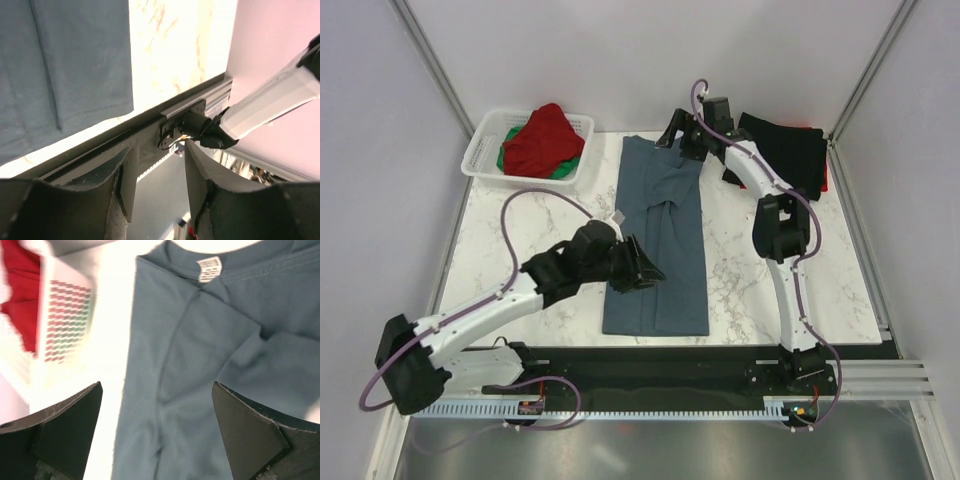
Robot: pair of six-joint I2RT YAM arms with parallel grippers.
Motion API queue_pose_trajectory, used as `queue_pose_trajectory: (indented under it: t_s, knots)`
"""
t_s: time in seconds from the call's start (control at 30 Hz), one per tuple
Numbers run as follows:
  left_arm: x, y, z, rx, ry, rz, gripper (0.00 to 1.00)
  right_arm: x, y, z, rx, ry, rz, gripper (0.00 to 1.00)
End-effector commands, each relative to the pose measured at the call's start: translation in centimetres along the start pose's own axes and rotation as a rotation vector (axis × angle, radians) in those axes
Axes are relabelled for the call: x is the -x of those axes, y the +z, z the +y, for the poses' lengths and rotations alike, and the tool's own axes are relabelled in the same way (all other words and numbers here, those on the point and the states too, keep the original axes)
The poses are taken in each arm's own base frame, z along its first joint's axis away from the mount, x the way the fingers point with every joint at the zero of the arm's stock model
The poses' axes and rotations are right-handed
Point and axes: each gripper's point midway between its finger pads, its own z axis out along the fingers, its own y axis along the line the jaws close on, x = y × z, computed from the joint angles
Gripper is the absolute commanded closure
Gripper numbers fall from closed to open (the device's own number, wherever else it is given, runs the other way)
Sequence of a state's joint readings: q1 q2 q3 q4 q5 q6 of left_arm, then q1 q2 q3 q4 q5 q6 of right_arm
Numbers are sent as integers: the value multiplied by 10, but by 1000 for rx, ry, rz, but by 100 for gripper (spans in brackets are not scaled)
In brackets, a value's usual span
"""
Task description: Fold and stack the t-shirts
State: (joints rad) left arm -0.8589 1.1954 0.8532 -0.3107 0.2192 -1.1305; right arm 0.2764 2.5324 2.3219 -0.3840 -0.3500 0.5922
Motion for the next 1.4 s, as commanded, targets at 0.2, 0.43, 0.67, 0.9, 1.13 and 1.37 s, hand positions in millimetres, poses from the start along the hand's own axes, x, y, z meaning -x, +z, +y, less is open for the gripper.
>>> queue_pose_trajectory:
  t_s: [0.2,0.43,0.67,0.9,1.13,1.37]
  knots:
    - [29,-64,60,162,81,-251,50,-35,-186,18,-232,5,-2,2]
    - [17,-62,105,215,49,-248,53,-200,-278,-27,-320,14,209,2]
    - [0,-49,148,288,33,-214,53,-302,-317,-44,-254,151,283,21]
    - [-8,-43,167,317,18,-207,51,-363,-319,-48,-234,183,382,34]
    - [-17,-42,184,353,10,-182,51,-379,-312,-44,-240,134,414,40]
    - [-27,-40,203,390,-26,-169,51,-392,-307,-50,-234,129,450,49]
